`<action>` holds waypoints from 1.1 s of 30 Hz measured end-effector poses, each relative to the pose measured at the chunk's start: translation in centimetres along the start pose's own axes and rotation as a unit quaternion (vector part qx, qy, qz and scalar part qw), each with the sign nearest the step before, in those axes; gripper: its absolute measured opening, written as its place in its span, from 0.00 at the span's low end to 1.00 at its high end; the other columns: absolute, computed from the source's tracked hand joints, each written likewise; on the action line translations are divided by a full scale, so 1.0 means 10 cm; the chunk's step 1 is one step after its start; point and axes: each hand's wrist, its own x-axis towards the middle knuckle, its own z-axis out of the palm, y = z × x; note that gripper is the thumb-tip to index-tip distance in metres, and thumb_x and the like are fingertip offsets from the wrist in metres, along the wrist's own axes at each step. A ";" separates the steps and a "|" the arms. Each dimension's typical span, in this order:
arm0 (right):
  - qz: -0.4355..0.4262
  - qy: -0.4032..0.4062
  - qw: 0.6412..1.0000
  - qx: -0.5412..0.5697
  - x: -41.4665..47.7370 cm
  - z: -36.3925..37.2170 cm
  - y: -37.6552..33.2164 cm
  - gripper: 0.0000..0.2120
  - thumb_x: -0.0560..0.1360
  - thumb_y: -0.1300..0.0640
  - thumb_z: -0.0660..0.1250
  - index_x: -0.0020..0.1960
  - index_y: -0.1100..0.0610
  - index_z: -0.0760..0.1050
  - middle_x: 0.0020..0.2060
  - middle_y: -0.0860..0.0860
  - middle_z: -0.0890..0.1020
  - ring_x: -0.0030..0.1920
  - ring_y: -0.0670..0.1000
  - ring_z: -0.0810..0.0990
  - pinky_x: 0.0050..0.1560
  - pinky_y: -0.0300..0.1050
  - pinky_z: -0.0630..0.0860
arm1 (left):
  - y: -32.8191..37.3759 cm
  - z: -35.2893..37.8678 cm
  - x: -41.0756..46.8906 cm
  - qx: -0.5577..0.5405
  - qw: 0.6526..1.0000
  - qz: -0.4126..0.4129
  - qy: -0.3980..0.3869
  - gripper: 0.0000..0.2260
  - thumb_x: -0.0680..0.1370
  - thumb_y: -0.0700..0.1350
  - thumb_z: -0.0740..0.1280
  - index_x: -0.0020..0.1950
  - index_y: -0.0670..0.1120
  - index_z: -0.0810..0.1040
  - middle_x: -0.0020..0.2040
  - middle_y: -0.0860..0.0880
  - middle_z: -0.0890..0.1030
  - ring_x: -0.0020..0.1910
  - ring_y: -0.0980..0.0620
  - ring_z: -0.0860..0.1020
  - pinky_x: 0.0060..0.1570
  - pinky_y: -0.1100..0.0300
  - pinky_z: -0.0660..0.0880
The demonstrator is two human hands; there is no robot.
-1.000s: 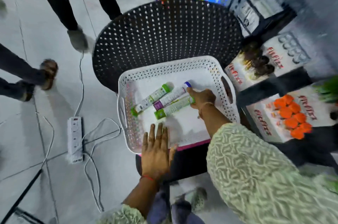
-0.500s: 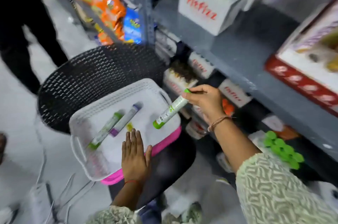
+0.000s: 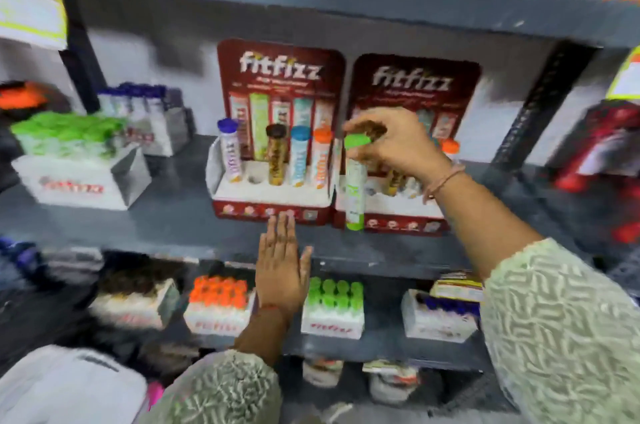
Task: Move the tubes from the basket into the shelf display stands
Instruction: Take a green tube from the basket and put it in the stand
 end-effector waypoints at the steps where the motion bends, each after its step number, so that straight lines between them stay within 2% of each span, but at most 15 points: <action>1: -0.026 -0.001 0.998 -0.052 0.06 -0.10 0.03 0.19 0.63 0.62 0.75 0.53 0.58 0.80 0.52 0.57 0.83 0.52 0.54 0.80 0.58 0.49 0.74 | 0.05 0.05 0.04 0.002 1.000 0.004 -0.014 0.32 0.79 0.58 0.42 0.68 0.34 0.63 0.69 0.33 0.65 0.69 0.33 0.61 0.67 0.40 0.58; 3: -0.059 -0.021 0.990 -0.129 0.17 -0.27 0.10 0.19 0.66 0.62 0.73 0.56 0.57 0.78 0.56 0.56 0.82 0.57 0.54 0.78 0.59 0.42 0.70 | 0.08 0.11 0.09 0.007 0.999 0.007 -0.041 0.36 0.78 0.60 0.37 0.66 0.33 0.65 0.67 0.31 0.67 0.67 0.31 0.64 0.65 0.36 0.59; 6: -0.069 -0.061 0.975 -0.200 0.33 -0.39 0.23 0.17 0.68 0.65 0.70 0.57 0.59 0.78 0.57 0.59 0.80 0.59 0.56 0.75 0.55 0.37 0.65 | 0.02 0.18 0.08 0.013 0.998 -0.006 -0.067 0.42 0.74 0.65 0.32 0.68 0.33 0.63 0.69 0.32 0.65 0.69 0.33 0.61 0.68 0.42 0.55; 8: -0.061 -0.079 0.967 -0.234 0.42 -0.42 0.31 0.16 0.69 0.66 0.68 0.56 0.60 0.77 0.57 0.59 0.80 0.59 0.57 0.75 0.56 0.39 0.65 | -0.04 0.21 0.07 0.019 0.997 -0.002 -0.074 0.43 0.73 0.66 0.30 0.68 0.34 0.62 0.69 0.33 0.64 0.70 0.34 0.59 0.69 0.43 0.53; 12: -0.011 -0.092 0.956 -0.278 0.52 -0.37 0.50 0.15 0.70 0.66 0.67 0.55 0.54 0.78 0.60 0.56 0.78 0.61 0.56 0.74 0.64 0.49 0.70 | -0.10 0.25 0.07 0.029 0.996 0.006 -0.084 0.43 0.72 0.66 0.29 0.70 0.37 0.59 0.72 0.36 0.61 0.72 0.39 0.55 0.71 0.48 0.49; 15: 0.016 -0.096 0.953 -0.288 0.54 -0.31 0.61 0.17 0.70 0.70 0.64 0.52 0.52 0.78 0.61 0.53 0.77 0.63 0.57 0.72 0.69 0.58 0.64 | -0.13 0.28 0.06 0.044 0.996 0.003 -0.082 0.34 0.76 0.61 0.35 0.72 0.39 0.56 0.74 0.39 0.57 0.73 0.46 0.48 0.71 0.53 0.44; 18: 0.028 -0.084 0.958 -0.272 0.56 -0.27 0.66 0.22 0.68 0.74 0.60 0.50 0.52 0.78 0.61 0.53 0.77 0.64 0.57 0.71 0.69 0.58 0.65 | -0.14 0.29 0.05 0.048 0.995 0.005 -0.084 0.41 0.72 0.65 0.28 0.72 0.39 0.55 0.74 0.40 0.57 0.73 0.46 0.48 0.71 0.54 0.43; 20: 0.035 -0.083 0.964 -0.249 0.57 -0.26 0.64 0.23 0.67 0.76 0.57 0.48 0.53 0.78 0.62 0.54 0.76 0.61 0.57 0.74 0.63 0.54 0.73 | -0.13 0.29 0.05 0.052 0.995 0.004 -0.082 0.44 0.70 0.66 0.26 0.72 0.39 0.55 0.74 0.40 0.57 0.73 0.45 0.49 0.70 0.54 0.43; 21: 0.036 -0.087 0.966 -0.240 0.58 -0.26 0.62 0.23 0.66 0.77 0.56 0.47 0.53 0.79 0.61 0.54 0.76 0.58 0.56 0.76 0.55 0.51 0.77 | -0.13 0.29 0.05 0.053 0.995 0.003 -0.084 0.44 0.69 0.66 0.25 0.72 0.39 0.55 0.74 0.40 0.57 0.73 0.46 0.48 0.70 0.54 0.42; 23: 0.035 -0.097 0.968 -0.227 0.60 -0.26 0.60 0.23 0.66 0.77 0.55 0.47 0.56 0.79 0.60 0.55 0.77 0.49 0.50 0.76 0.36 0.40 0.75 | -0.13 0.28 0.05 0.056 0.994 0.001 -0.091 0.45 0.69 0.67 0.25 0.72 0.40 0.54 0.74 0.40 0.56 0.73 0.47 0.46 0.70 0.55 0.42; 24: 0.033 -0.103 0.968 -0.225 0.61 -0.26 0.59 0.21 0.67 0.76 0.57 0.48 0.56 0.79 0.60 0.54 0.78 0.45 0.49 0.76 0.33 0.37 0.72 | -0.13 0.28 0.05 0.058 0.994 0.001 -0.094 0.45 0.69 0.67 0.24 0.72 0.40 0.54 0.74 0.40 0.56 0.73 0.47 0.46 0.70 0.55 0.41; 25: 0.028 -0.108 0.967 -0.227 0.62 -0.26 0.58 0.19 0.68 0.75 0.60 0.48 0.57 0.79 0.59 0.54 0.78 0.45 0.49 0.77 0.36 0.39 0.74 | -0.13 0.27 0.05 0.060 0.994 0.002 -0.096 0.45 0.68 0.67 0.24 0.72 0.40 0.54 0.74 0.40 0.56 0.73 0.46 0.47 0.70 0.55 0.42; 26: 0.020 -0.113 0.966 -0.232 0.64 -0.26 0.59 0.15 0.68 0.72 0.64 0.48 0.57 0.79 0.58 0.54 0.79 0.48 0.51 0.78 0.45 0.42 0.77 | -0.13 0.27 0.05 0.063 0.993 0.004 -0.098 0.45 0.68 0.67 0.24 0.72 0.40 0.54 0.75 0.40 0.56 0.74 0.45 0.48 0.70 0.55 0.42; 28: 0.005 -0.112 0.965 -0.238 0.67 -0.25 0.59 0.09 0.69 0.66 0.69 0.48 0.59 0.80 0.55 0.55 0.81 0.55 0.53 0.78 0.55 0.43 0.73 | -0.13 0.27 0.05 0.070 0.992 0.004 -0.100 0.46 0.68 0.67 0.23 0.72 0.40 0.53 0.75 0.41 0.55 0.74 0.46 0.48 0.71 0.55 0.41; 33: 0.005 -0.100 0.966 -0.240 0.68 -0.23 0.62 0.14 0.69 0.66 0.69 0.54 0.58 0.78 0.60 0.56 0.78 0.60 0.55 0.75 0.62 0.48 0.73 | -0.12 0.26 0.05 0.073 0.992 0.008 -0.100 0.45 0.69 0.66 0.24 0.72 0.40 0.55 0.74 0.40 0.56 0.74 0.45 0.49 0.70 0.55 0.42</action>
